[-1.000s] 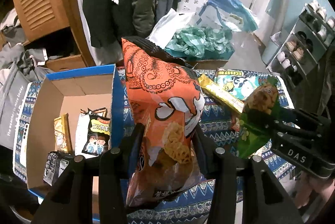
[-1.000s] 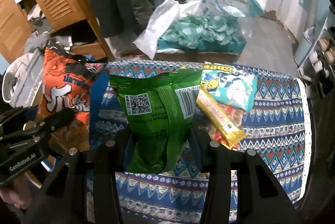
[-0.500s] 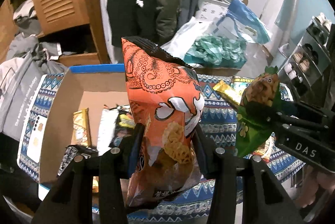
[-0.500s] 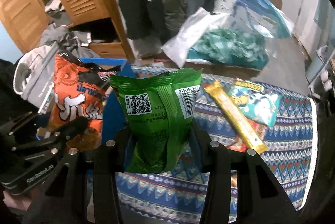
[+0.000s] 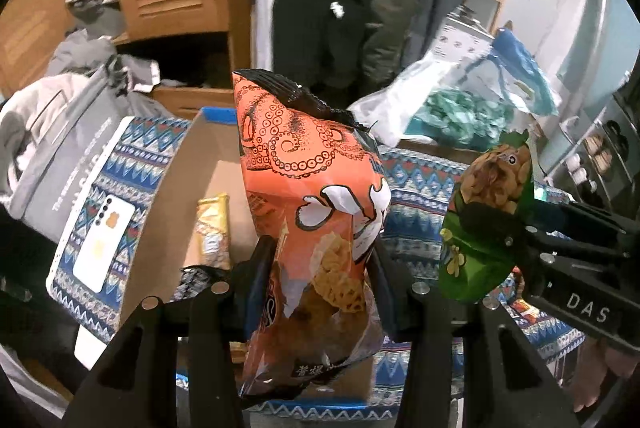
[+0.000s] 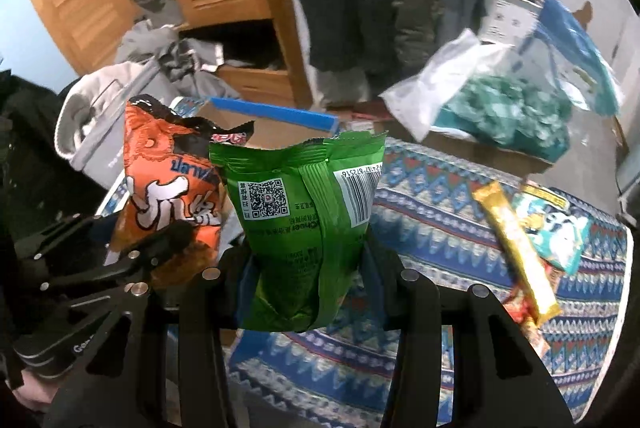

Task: Organize snacks
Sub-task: 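Lift and carry both held bags over the cardboard box, then lower both bags into the box and open both tools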

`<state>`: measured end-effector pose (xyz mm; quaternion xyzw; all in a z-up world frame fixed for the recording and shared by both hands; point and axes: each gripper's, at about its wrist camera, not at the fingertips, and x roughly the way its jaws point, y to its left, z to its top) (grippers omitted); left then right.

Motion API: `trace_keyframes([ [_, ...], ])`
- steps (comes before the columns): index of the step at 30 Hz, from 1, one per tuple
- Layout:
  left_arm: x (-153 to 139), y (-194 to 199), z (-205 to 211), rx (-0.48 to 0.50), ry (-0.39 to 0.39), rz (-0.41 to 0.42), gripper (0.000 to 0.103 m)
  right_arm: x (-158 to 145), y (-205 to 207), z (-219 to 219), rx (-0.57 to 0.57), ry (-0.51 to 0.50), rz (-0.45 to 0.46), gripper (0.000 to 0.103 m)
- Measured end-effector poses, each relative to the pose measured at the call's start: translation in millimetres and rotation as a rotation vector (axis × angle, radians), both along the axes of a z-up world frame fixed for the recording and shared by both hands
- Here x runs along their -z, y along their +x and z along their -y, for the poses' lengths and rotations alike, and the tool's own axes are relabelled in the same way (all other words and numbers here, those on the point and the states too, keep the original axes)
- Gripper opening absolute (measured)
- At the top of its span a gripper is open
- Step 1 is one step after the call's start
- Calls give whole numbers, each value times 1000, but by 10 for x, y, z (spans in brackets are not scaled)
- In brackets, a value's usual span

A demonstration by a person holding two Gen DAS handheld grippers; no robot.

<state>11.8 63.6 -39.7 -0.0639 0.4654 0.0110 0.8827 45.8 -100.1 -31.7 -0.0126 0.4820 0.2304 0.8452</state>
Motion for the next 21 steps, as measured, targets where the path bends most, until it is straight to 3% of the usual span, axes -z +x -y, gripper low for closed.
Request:
trace_keyframes([
  [12, 210, -14, -514, -104, -22, -42, 47, 187, 66, -572, -75, -8, -59, 46],
  [21, 375, -11, -645, -138, -53, -98, 48, 223, 87, -748, -74, -40, -44, 46],
])
